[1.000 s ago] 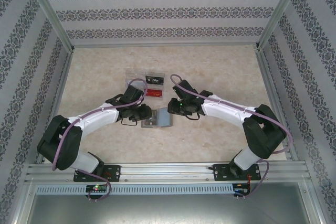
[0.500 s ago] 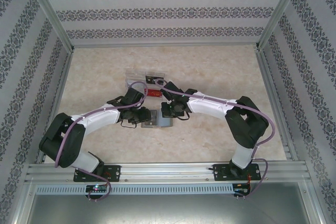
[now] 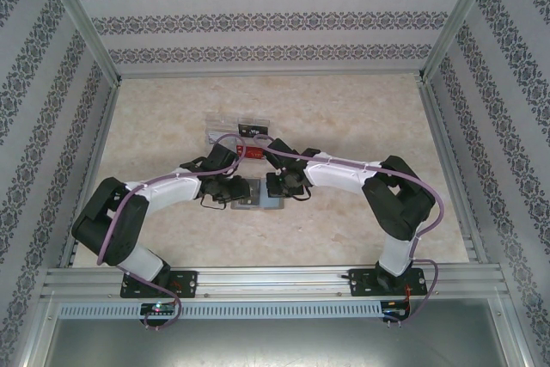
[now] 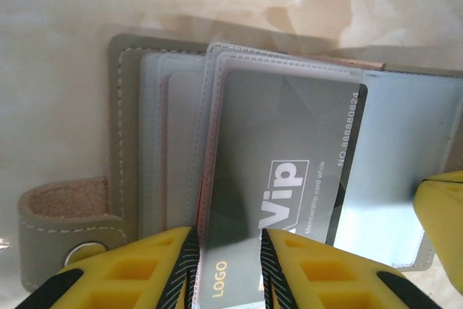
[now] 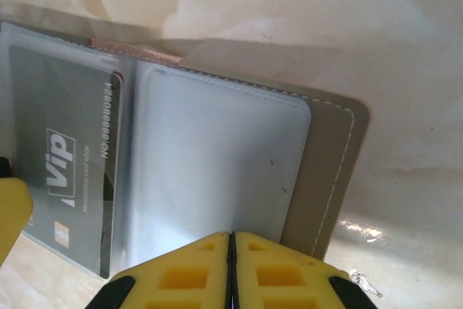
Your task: Take the credit cards out of the card holder
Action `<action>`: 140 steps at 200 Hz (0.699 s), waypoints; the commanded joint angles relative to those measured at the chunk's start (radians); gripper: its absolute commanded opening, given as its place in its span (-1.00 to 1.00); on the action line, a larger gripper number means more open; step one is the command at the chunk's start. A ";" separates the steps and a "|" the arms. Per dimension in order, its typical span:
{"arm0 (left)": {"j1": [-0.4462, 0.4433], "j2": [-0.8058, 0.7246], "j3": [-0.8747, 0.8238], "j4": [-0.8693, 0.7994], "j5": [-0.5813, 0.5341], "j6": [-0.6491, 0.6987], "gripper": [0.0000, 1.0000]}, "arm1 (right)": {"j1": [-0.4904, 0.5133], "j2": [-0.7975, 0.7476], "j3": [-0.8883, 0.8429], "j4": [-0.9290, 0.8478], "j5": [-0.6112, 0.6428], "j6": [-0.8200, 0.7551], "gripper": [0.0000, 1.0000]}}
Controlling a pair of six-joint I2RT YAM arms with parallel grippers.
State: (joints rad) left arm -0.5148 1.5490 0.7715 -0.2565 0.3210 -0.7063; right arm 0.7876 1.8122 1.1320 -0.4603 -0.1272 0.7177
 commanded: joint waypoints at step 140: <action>0.010 0.025 -0.006 0.010 0.033 0.013 -0.45 | -0.034 -0.004 -0.083 0.286 -0.224 0.123 -0.52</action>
State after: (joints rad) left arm -0.5148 1.5555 0.7715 -0.2424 0.3473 -0.7063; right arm 0.7738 1.7912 1.0794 -0.2573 -0.2729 0.7807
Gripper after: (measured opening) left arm 0.280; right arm 0.239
